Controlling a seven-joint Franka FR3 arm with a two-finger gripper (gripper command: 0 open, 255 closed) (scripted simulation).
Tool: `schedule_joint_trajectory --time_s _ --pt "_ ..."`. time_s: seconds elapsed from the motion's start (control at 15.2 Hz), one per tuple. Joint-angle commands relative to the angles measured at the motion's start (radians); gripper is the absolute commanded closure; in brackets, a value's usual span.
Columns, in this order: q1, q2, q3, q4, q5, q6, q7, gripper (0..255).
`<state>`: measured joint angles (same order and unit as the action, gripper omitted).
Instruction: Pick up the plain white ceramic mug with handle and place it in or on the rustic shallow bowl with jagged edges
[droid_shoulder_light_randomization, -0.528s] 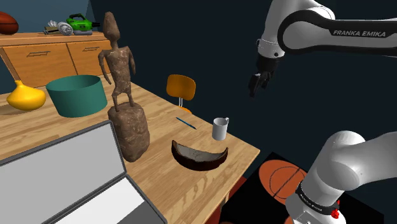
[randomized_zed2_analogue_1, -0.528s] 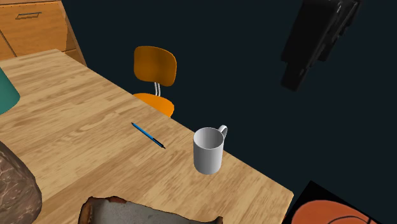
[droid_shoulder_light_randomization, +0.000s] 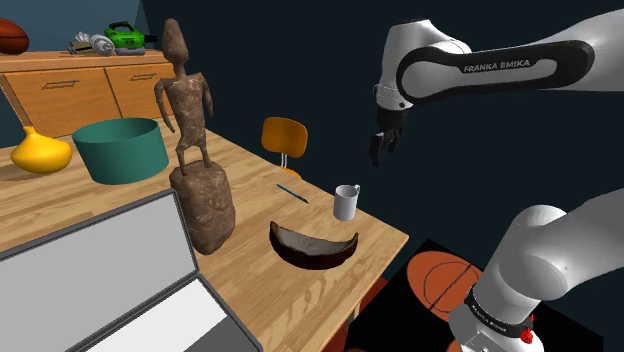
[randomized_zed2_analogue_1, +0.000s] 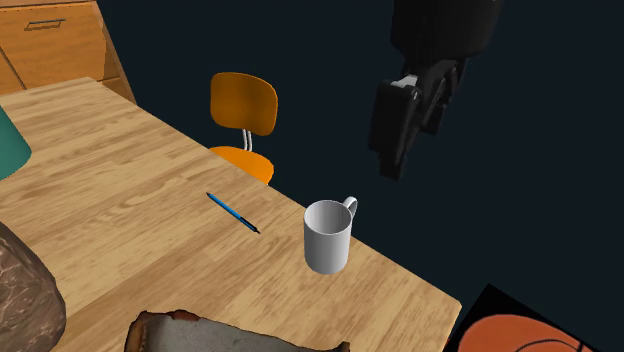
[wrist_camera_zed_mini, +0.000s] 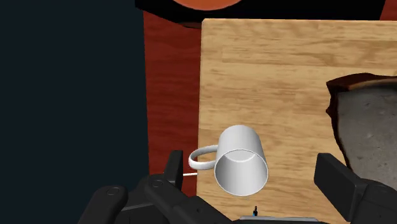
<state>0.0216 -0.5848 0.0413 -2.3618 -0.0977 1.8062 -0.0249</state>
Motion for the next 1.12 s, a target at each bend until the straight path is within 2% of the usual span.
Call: schedule_joint_trajectory --time_s 0.0,0.79,1.06 --pt "0.010 0.083 -0.001 0.015 0.006 0.041 -0.020 0" --pt "0.059 0.539 0.012 0.152 0.036 0.196 -0.147 0" --pt "0.057 0.556 0.010 0.114 0.033 0.251 -0.145 0"
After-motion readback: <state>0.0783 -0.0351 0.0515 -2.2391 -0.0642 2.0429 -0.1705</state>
